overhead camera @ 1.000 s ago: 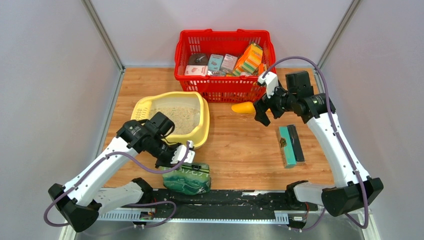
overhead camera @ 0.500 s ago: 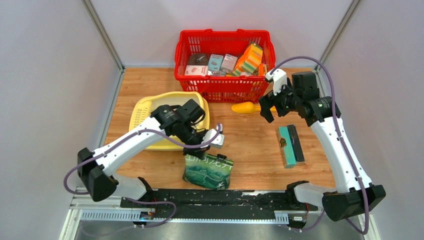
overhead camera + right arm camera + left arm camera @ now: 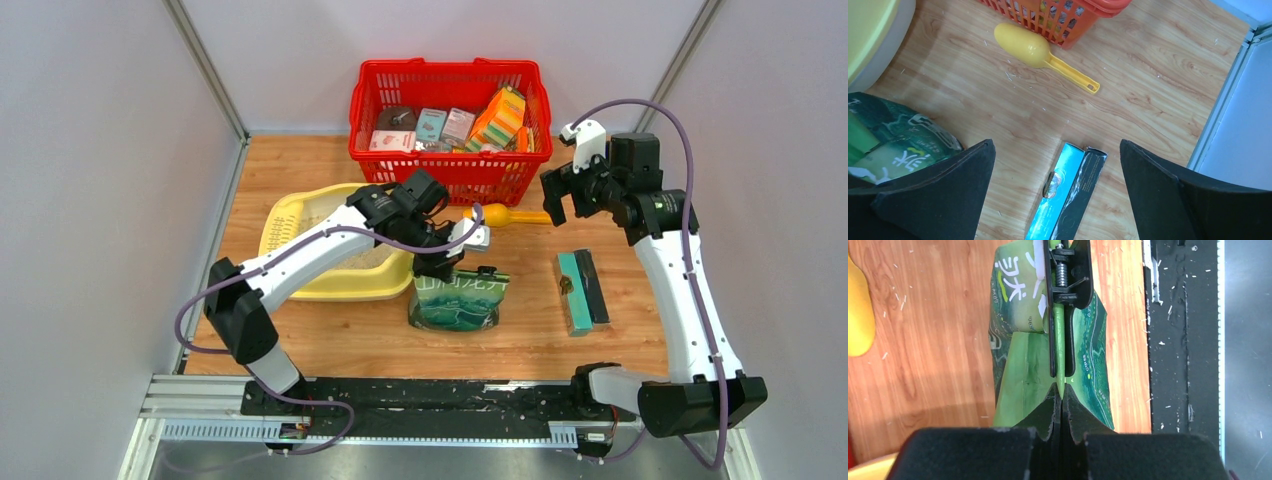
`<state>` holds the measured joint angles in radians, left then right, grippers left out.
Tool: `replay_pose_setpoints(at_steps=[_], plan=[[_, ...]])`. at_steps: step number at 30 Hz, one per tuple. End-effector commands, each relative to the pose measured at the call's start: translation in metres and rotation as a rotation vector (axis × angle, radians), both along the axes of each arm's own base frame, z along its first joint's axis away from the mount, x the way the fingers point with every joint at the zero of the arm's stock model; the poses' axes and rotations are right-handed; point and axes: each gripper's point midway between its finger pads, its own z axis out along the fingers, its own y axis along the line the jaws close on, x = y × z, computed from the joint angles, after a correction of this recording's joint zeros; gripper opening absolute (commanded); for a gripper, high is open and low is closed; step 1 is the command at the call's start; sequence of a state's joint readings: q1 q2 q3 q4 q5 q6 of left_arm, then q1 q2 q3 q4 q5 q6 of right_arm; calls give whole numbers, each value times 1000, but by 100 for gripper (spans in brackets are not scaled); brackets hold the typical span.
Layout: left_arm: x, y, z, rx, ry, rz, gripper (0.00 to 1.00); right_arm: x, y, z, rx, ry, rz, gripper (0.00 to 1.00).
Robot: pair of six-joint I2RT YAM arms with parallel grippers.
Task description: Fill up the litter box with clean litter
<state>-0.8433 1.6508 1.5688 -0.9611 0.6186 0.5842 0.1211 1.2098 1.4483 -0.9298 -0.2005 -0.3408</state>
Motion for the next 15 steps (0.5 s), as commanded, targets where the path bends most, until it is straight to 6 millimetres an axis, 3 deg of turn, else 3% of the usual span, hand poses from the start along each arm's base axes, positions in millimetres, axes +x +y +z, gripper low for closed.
replay_pose_setpoints(at_steps=[1,2,6,10,15], plan=[[9,-41,99,-313,-175,-126,0,-7,4,18,15,-59,52,100],[15,-43,110,-325,-225,-145,0,-8,6,17,16,-55,73,100],[40,-43,104,-267,-258,-146,0,-15,20,21,38,-60,177,100],[70,-41,112,-272,-300,-89,0,-2,13,21,11,-52,143,100],[99,-38,105,-264,-348,-47,0,1,10,23,-7,-63,141,100]])
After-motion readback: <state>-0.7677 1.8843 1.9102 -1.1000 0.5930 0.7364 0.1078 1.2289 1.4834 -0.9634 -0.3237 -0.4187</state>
